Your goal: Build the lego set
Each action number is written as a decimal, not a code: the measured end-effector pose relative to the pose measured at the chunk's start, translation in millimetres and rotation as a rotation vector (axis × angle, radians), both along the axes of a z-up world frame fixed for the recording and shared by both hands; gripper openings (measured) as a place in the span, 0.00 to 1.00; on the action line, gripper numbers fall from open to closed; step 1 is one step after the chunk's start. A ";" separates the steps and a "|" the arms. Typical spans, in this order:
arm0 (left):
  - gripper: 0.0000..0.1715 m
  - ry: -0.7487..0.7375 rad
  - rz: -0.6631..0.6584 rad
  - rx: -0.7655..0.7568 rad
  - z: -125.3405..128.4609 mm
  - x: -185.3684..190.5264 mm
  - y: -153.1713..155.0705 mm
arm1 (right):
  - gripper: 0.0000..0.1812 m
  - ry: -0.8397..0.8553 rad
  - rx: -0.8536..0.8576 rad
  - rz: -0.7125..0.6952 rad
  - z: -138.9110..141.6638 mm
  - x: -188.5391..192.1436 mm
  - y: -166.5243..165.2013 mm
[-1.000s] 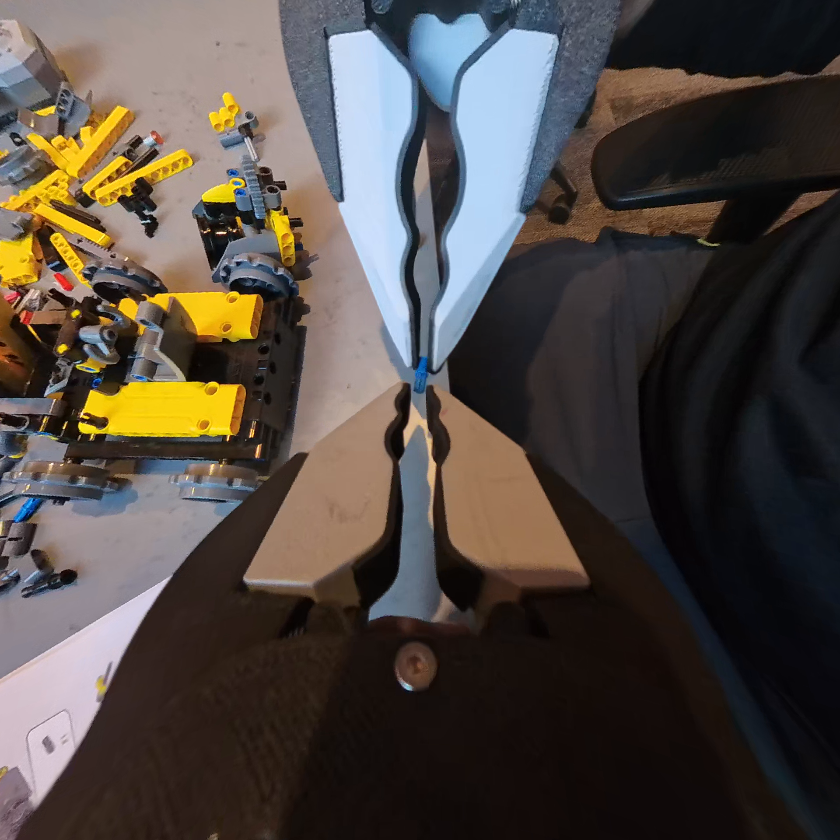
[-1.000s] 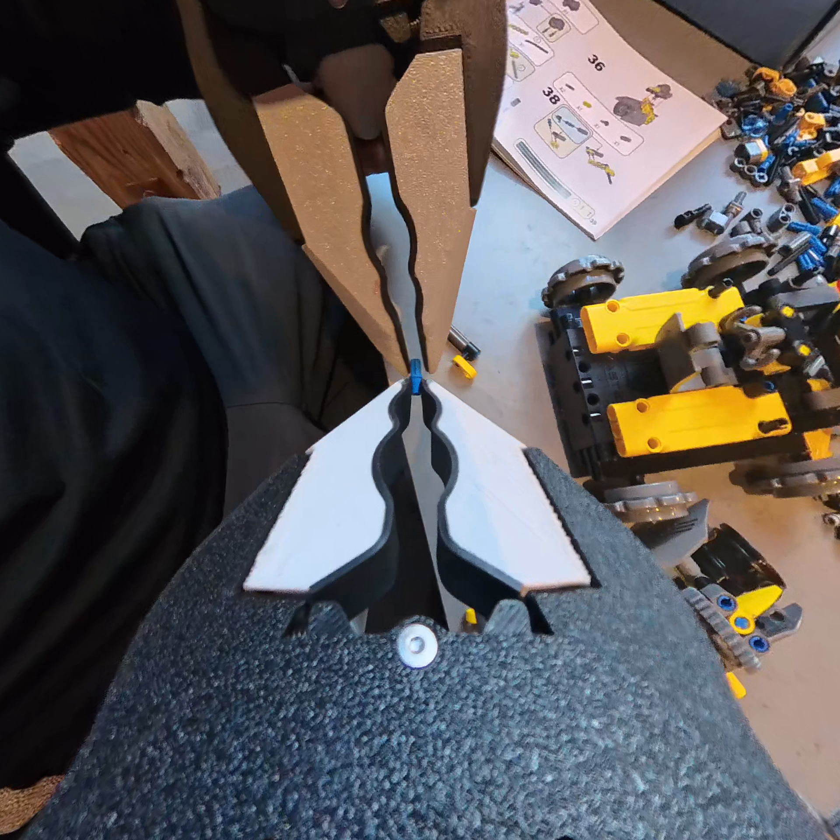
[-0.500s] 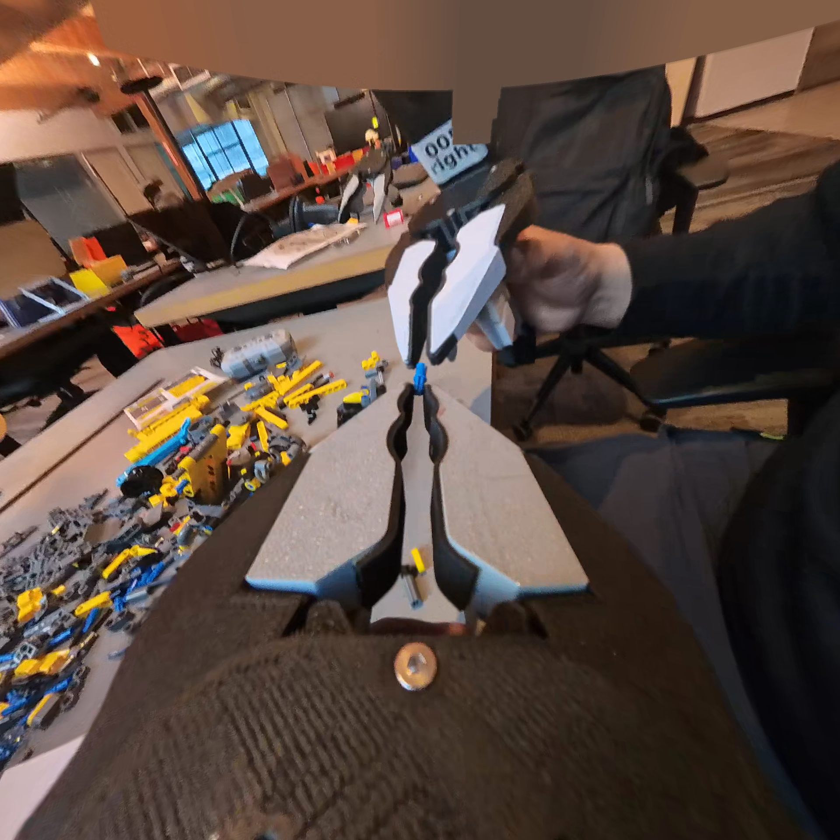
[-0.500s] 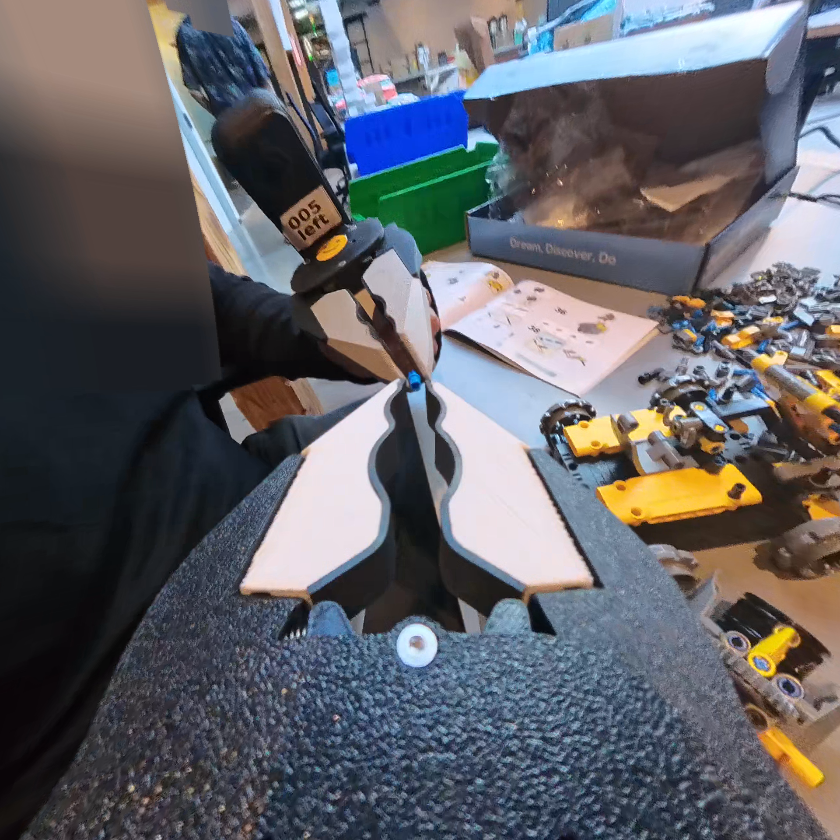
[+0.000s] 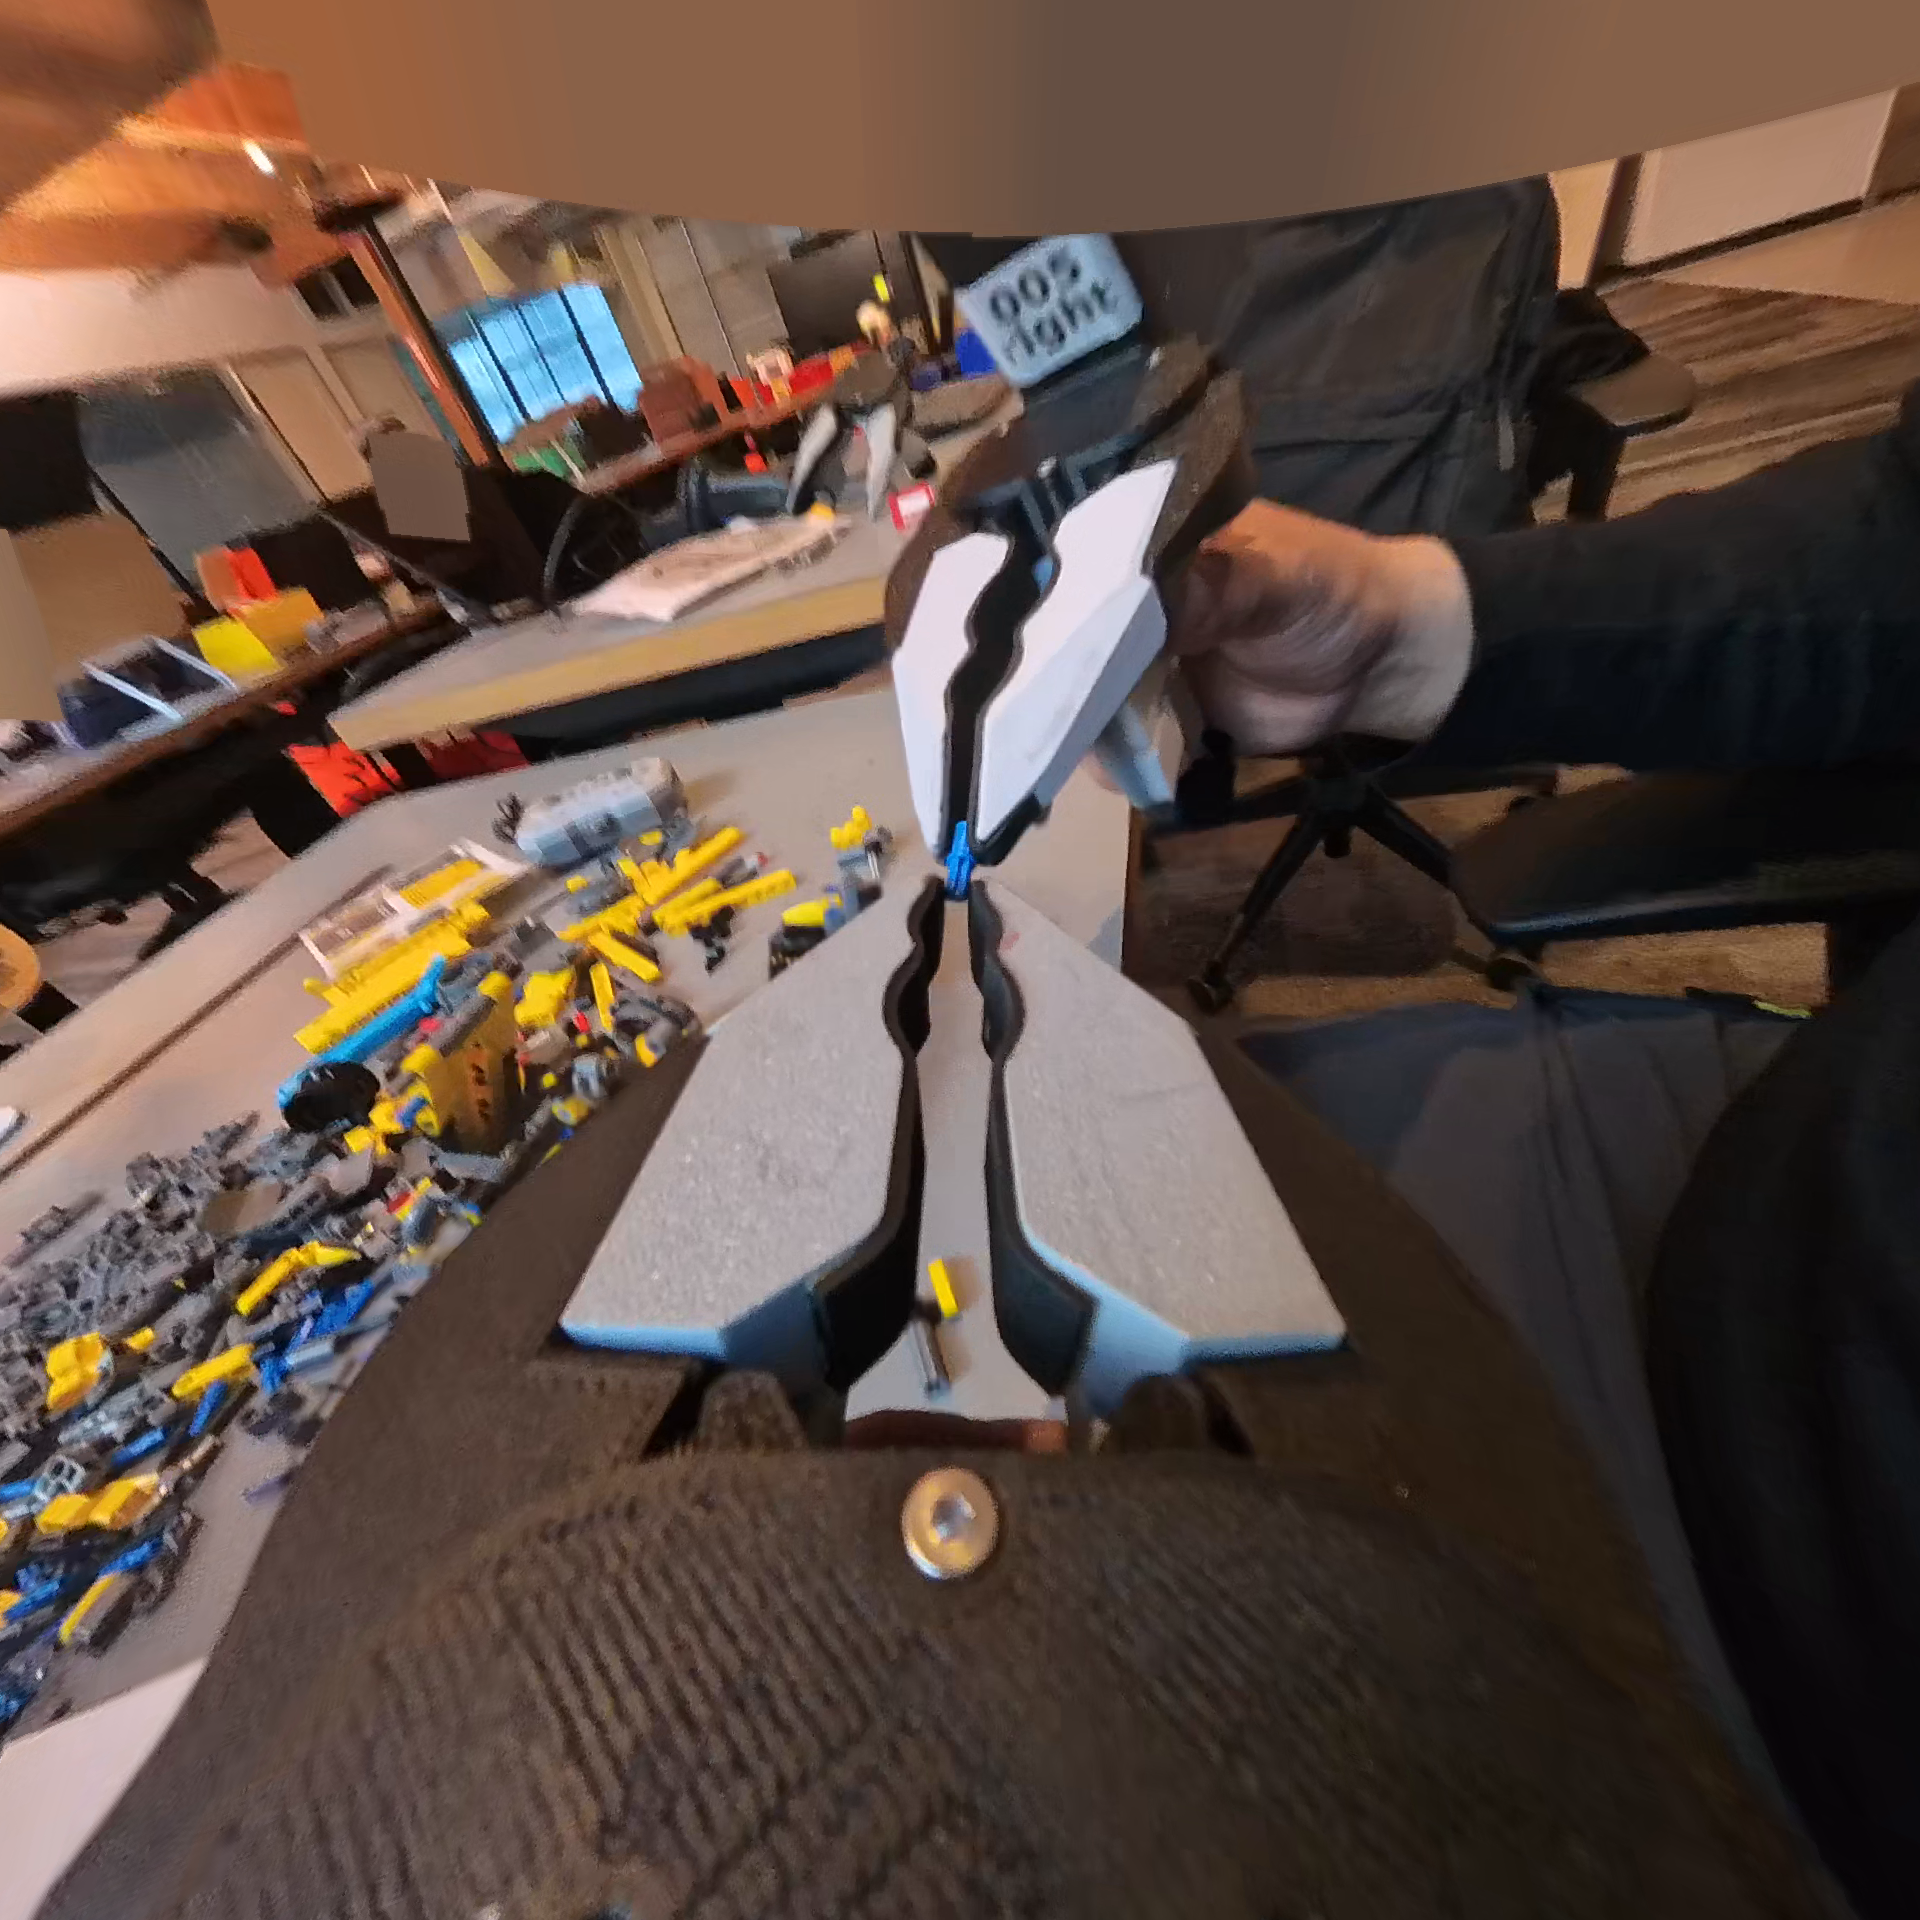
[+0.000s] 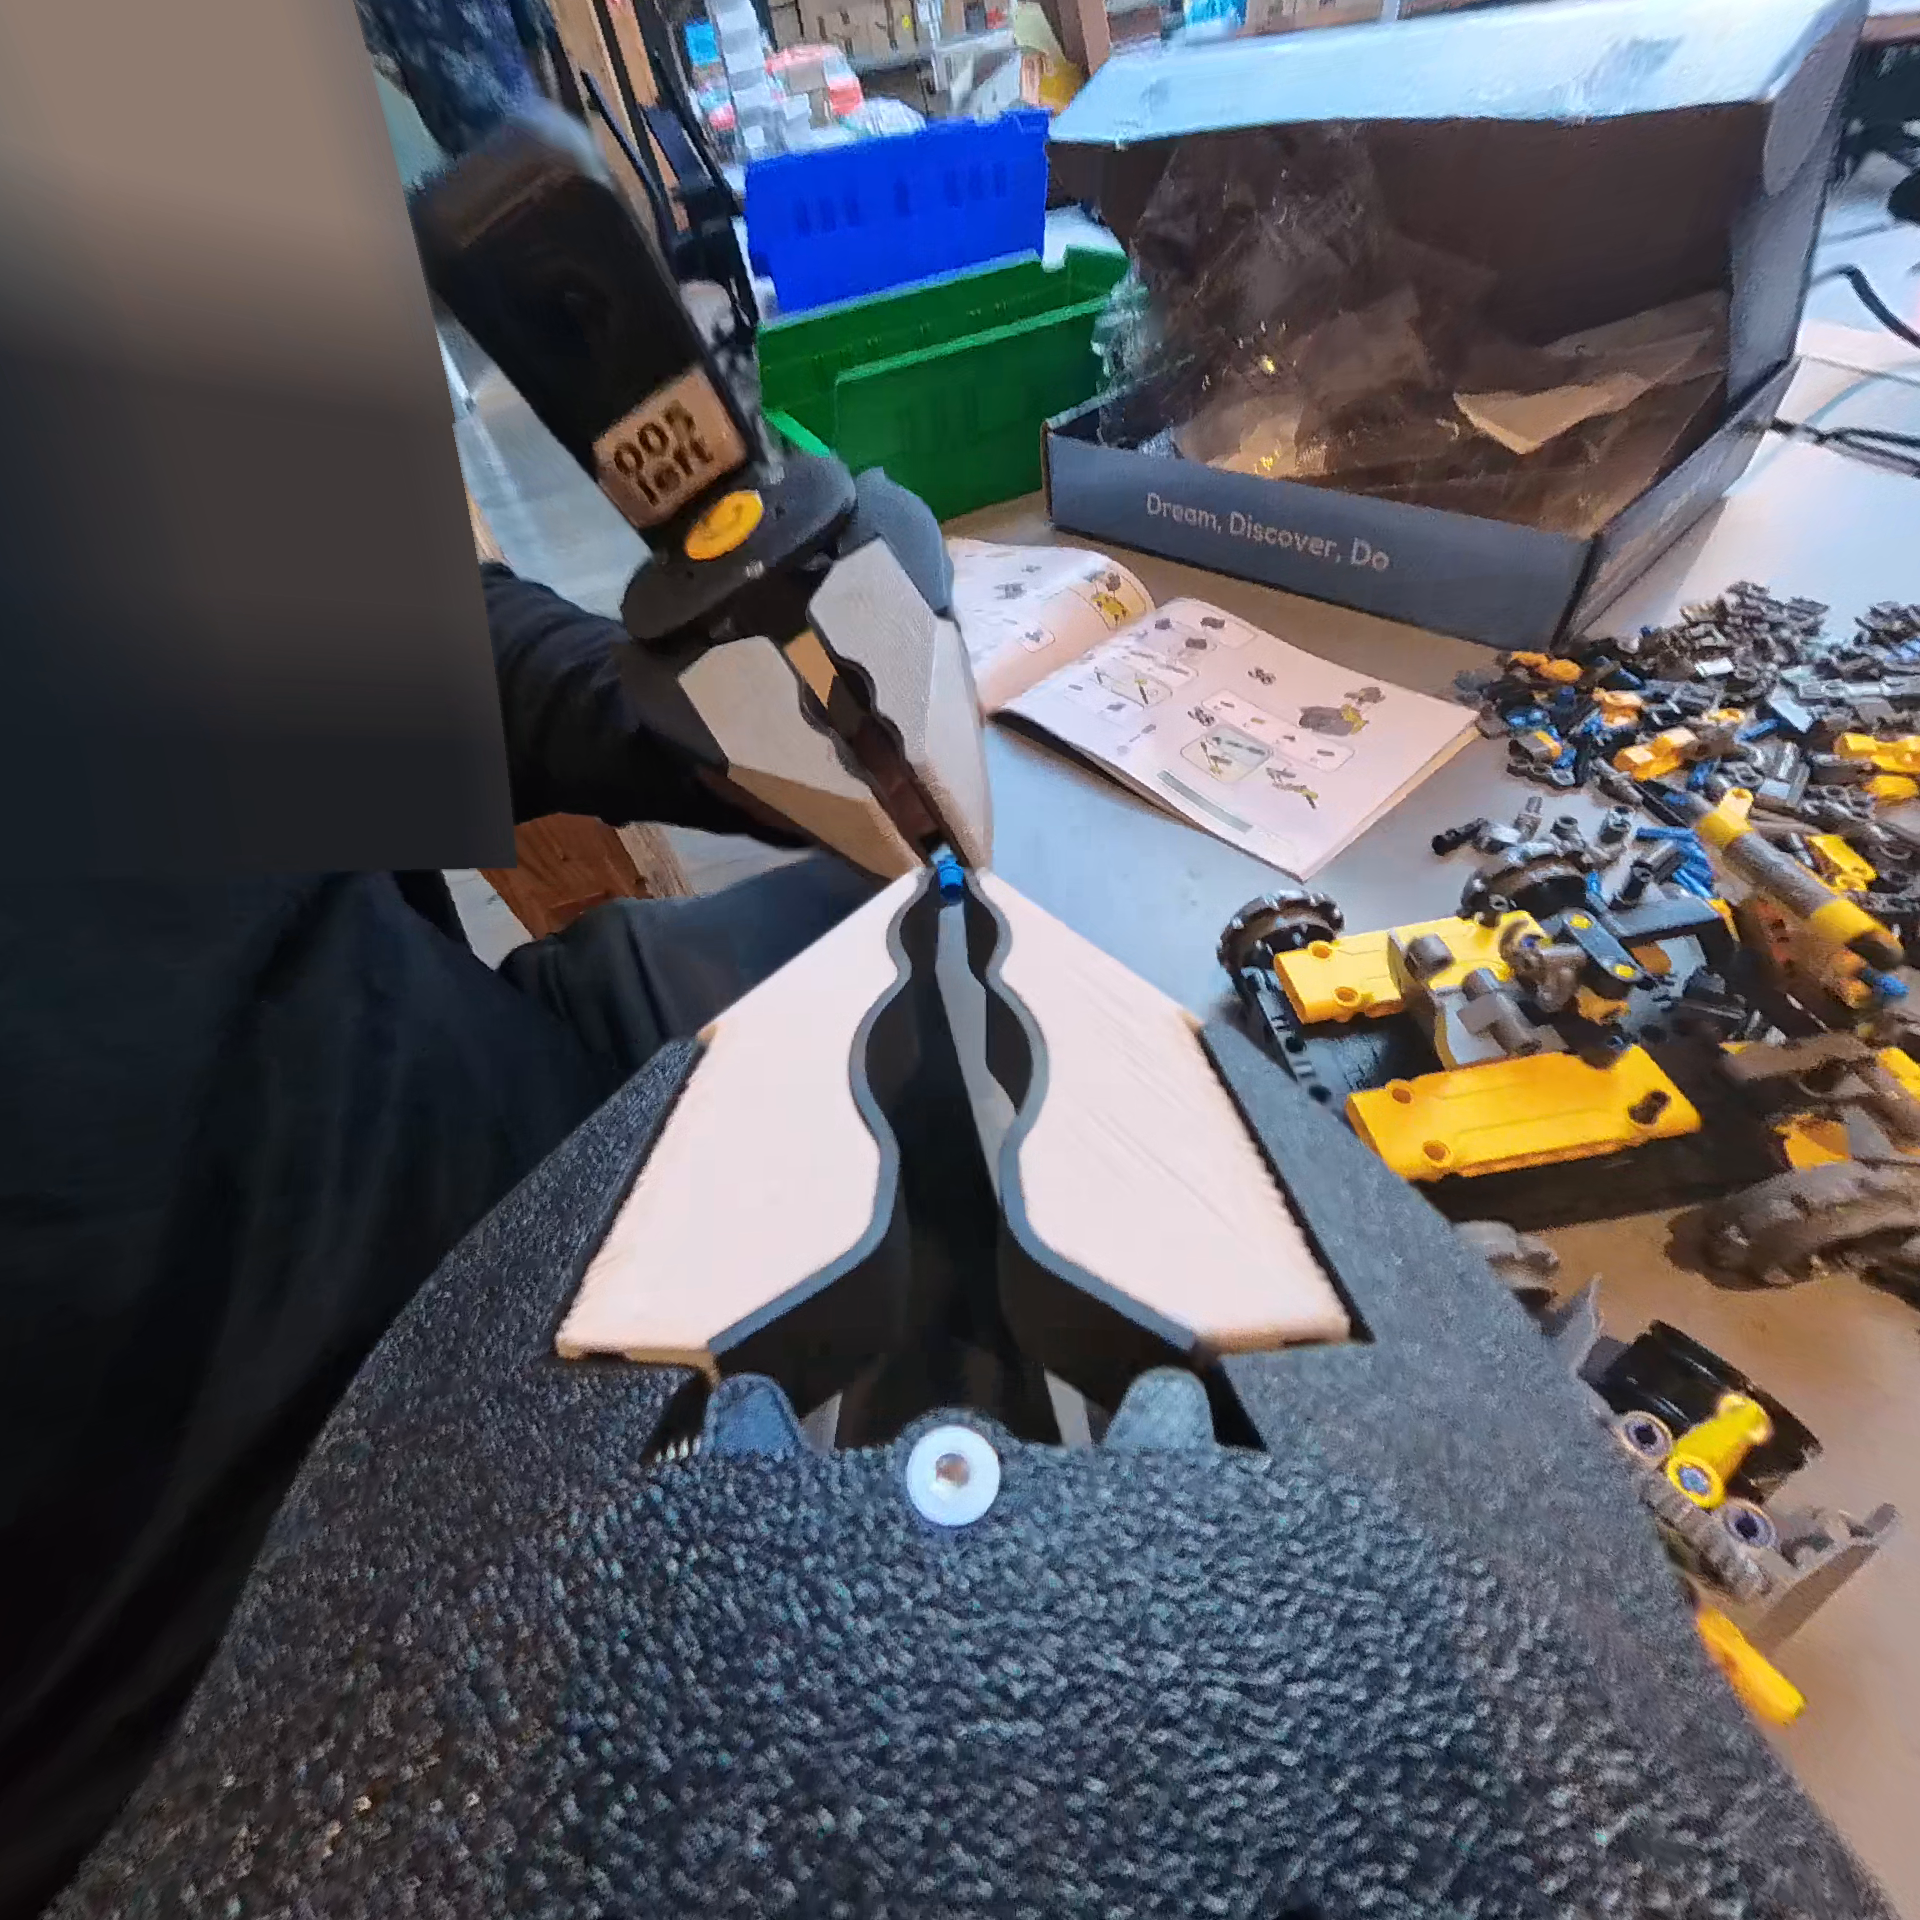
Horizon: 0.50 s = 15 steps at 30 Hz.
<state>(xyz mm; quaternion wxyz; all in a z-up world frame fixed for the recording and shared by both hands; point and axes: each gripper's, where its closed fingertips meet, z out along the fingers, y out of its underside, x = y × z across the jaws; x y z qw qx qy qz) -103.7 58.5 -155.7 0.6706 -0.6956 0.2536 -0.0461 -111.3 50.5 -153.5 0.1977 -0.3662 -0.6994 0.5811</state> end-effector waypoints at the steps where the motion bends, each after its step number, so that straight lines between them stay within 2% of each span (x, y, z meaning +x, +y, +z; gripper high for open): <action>1: 0.01 0.005 -0.001 -0.054 -7.4 -4.3 -0.5 | 0.02 -0.019 0.031 -0.016 -5.1 -1.7 2.1; 2: 0.00 0.013 0.015 -0.132 -18.0 -13.7 -0.6 | 0.02 -0.045 0.068 -0.035 -11.9 -3.4 5.9; 5: 0.09 -0.013 0.069 -0.454 -63.7 -46.6 -5.8 | 0.02 -0.196 0.174 -0.100 -47.3 -9.6 23.2; 7: 0.09 -0.057 0.075 -0.591 -83.5 -55.4 -11.6 | 0.02 -0.237 0.186 -0.100 -63.1 -12.9 21.9; 10: 0.08 -0.024 0.100 -0.704 -102.5 -57.0 -15.8 | 0.02 -0.246 0.227 -0.113 -78.3 -22.4 18.7; 13: 0.14 -0.011 0.090 -0.788 -115.6 -50.9 -15.9 | 0.02 -0.271 0.266 -0.115 -90.6 -32.5 15.8; 15: 0.12 0.027 0.101 -0.796 -120.4 -50.9 -13.2 | 0.02 -0.284 0.307 -0.101 -98.6 -35.9 14.0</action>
